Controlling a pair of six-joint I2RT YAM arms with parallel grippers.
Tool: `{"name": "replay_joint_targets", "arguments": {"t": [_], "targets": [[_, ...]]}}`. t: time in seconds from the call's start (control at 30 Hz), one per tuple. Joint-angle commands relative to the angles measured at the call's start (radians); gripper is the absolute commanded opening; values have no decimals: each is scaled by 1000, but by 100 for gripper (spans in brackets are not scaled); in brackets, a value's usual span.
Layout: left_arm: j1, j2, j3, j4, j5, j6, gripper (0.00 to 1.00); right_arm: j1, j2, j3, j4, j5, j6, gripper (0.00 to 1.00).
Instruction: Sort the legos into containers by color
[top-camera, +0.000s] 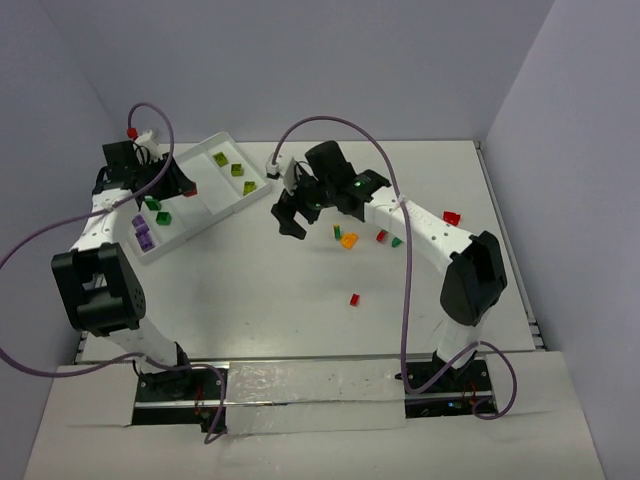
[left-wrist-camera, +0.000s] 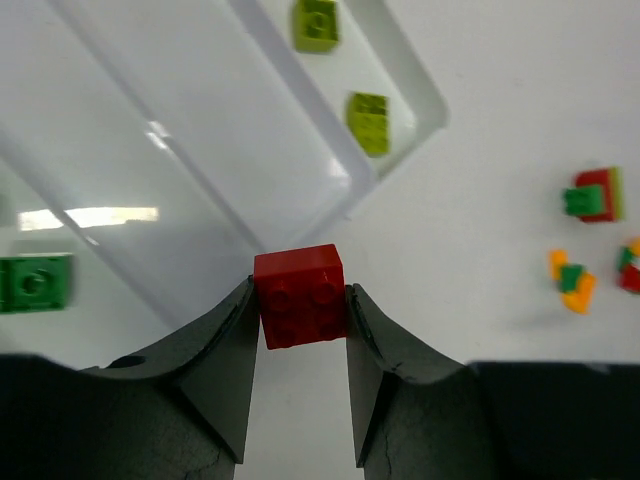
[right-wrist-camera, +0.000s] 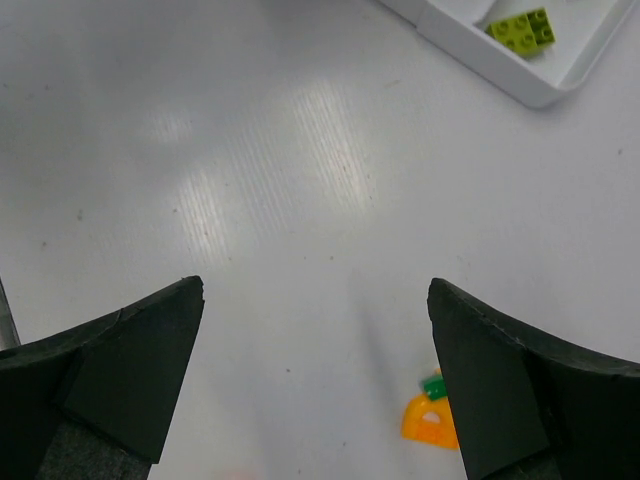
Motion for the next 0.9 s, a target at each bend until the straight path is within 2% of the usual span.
{"name": "replay_joint_targets", "arguments": {"t": [0.0,0.23,0.47,0.53,0.57,0.63,0.67,0.77,0.87], "targets": [[-4,109,83,66,-212,100,0,-56,-91,-58,30,4,19,100],[-13,216,138,80,-281,115,1,-199,-109,-96,13,-23,60,100],[-29,282,156,90,-328,134,13,-269,-109,-128,-4,38,60,100],[-29,292,164,89,-333,134,20,-277,-110,-138,-5,55,66,100],[-30,300,172,88,-330,131,28,-283,-112,-142,-9,64,65,100],[-33,304,178,84,-330,131,38,-289,-112,-148,-18,78,63,100],[-36,306,184,78,-335,130,47,-294,-112,-154,-25,90,56,100],[-39,305,200,67,-340,129,57,-305,-120,-176,-37,129,41,100],[-42,300,215,55,-340,127,60,-325,-127,-189,-55,158,31,100]]}}
